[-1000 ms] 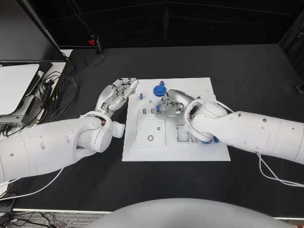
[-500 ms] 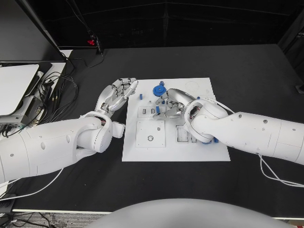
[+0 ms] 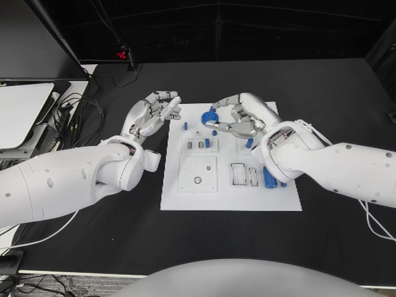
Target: Assemble the parts on the task board
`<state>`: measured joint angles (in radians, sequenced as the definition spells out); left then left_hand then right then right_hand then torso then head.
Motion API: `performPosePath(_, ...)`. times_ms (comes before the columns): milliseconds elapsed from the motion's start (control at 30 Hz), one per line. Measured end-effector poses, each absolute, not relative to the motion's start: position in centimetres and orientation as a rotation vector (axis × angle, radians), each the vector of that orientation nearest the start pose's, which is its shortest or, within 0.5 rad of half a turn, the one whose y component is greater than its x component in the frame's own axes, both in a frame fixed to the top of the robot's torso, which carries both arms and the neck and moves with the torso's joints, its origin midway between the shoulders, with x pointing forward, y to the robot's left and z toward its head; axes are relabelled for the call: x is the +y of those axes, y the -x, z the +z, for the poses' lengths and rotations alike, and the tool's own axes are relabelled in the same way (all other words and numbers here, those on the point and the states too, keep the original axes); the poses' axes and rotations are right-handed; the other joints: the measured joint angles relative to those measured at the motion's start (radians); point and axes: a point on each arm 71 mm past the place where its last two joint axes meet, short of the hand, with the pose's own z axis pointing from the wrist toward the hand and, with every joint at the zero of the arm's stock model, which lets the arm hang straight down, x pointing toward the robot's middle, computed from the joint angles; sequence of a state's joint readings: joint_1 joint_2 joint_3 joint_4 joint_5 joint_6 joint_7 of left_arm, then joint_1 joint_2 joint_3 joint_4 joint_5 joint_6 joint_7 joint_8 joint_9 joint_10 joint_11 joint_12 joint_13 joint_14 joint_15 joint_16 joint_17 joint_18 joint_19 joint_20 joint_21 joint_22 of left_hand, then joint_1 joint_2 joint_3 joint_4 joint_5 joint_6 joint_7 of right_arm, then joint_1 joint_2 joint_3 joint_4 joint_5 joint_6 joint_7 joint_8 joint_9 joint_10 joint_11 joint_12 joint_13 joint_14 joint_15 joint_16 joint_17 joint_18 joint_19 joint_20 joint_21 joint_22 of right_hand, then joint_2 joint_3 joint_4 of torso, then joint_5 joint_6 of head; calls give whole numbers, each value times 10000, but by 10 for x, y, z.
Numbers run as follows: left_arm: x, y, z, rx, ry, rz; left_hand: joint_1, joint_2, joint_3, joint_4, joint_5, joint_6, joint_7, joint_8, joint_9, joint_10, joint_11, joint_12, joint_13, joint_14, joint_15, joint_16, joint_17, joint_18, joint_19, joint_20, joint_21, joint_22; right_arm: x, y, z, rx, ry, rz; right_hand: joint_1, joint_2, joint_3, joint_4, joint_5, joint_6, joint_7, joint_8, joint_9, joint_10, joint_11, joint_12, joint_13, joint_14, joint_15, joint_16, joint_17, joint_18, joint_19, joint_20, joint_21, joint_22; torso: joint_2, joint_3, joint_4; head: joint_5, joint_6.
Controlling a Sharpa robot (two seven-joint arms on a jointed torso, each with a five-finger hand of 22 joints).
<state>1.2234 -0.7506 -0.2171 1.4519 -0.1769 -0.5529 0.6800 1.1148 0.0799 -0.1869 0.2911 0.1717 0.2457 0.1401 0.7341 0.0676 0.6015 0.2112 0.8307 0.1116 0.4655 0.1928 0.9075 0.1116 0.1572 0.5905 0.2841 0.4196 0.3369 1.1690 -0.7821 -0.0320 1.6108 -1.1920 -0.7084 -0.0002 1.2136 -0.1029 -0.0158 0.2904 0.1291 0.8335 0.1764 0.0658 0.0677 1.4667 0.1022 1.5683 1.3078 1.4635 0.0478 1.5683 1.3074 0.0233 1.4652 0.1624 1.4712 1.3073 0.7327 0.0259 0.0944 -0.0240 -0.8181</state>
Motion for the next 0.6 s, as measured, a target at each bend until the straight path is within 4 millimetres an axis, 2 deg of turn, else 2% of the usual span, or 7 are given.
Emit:
performPosePath(67, 194, -483, -201, 12695, 6909, -13982, -13, 13, -111, 5, 0, 41, 2, 11, 4, 697, -177, 343, 236, 783, -214, 367, 244, 129, 433, -24, 315, 126, -163, -464, -158, 13433, -1794, 9591, -268, 159, -122, -20, 264, 52, -88, 35, 18, -4, -147, 0, 0, 13, -133, 0, 0, -1, -21, -130, -96, 0, 0, 0, 0, 20, 0)
performPosePath(167, 196, -485, -183, 12582, 5926, -13948, -13, 13, -260, 11, 87, 805, 35, 298, 109, 1843, -414, 997, 818, 1964, -539, 950, 721, 129, 1329, -237, 892, 388, -179, -462, -149, 13384, -2479, 9841, -708, 287, -449, -52, 875, -19, -260, 36, 17, -5, -384, 0, 0, 35, -359, 0, 0, 155, -289, -389, -471, 0, -1, -3, -12, 30, -14)
performPosePath(367, 193, -492, -151, 13053, 4219, -13535, 81, 13, -490, 3, 243, 1371, 100, 606, 318, 3234, -844, 2246, 2392, 3464, -1074, 1862, 1865, 130, 2377, -795, 2069, 1096, -212, -463, -149, 13930, -5149, 10366, -748, 547, -761, -100, 1409, -62, -302, 95, 19, -18, -399, 0, 0, 34, -358, 0, 0, 619, -1613, -470, -1885, 0, -19, 1, -21, 3, 4)
performPosePath(400, 191, -493, -148, 13252, 3975, -13430, 140, 22, -499, 2, 290, 1478, 107, 671, 362, 3599, -900, 2620, 2959, 3724, -1157, 2068, 2105, 129, 2529, -877, 2312, 1259, -216, -462, -150, 14043, -5620, 10495, -783, 612, -826, -89, 1409, -67, -307, 119, 31, -18, -399, 0, 0, 11, -380, 0, 0, 626, -1821, -476, -2127, 0, -19, 2, -23, 2, 16)
performPosePath(467, 188, -496, -141, 13790, 3461, -13163, 138, 20, -615, 19, 336, 1719, 127, 778, 452, 5073, -1028, 4009, 5623, 4386, -1346, 2666, 2835, 131, 2844, -1071, 2936, 1695, -224, -462, -152, 14274, -6651, 10834, -710, 748, -891, -106, 1409, -69, -309, 147, 32, -18, -399, 0, 0, -1, -392, 0, 0, 624, -2175, -475, -2540, 0, -19, 2, -23, -10, 45)
performPosePath(500, 186, -497, -139, 14048, 3261, -13032, 183, 65, -615, 19, 390, 1827, 138, 800, 491, 5830, -1083, 4677, 7040, 5031, -1422, 3179, 3821, 130, 2990, -1146, 3248, 1915, -227, -462, -154, 14357, -7058, 10981, -721, 855, -920, -102, 1409, -86, -326, 159, 32, -18, -399, 0, 0, -2, -393, 0, 0, 766, -2322, -480, -2726, 0, -19, 3, -22, -15, 56)
performPosePath(600, 180, -499, -135, 14885, 2709, -12557, 516, 127, -672, -5, 664, 2420, 110, 879, 611, 8039, -1278, 6420, 11047, 7689, -1633, 5027, 8285, 130, 3575, -1369, 4489, 2914, -233, -461, -157, 14539, -8145, 11456, -673, 969, -1022, -109, 1352, -207, -337, 206, 32, -18, -399, -265, 0, -2, -392, -216, 0, 781, -2756, -466, -3240, 0, -20, 6, -27, -18, 62)
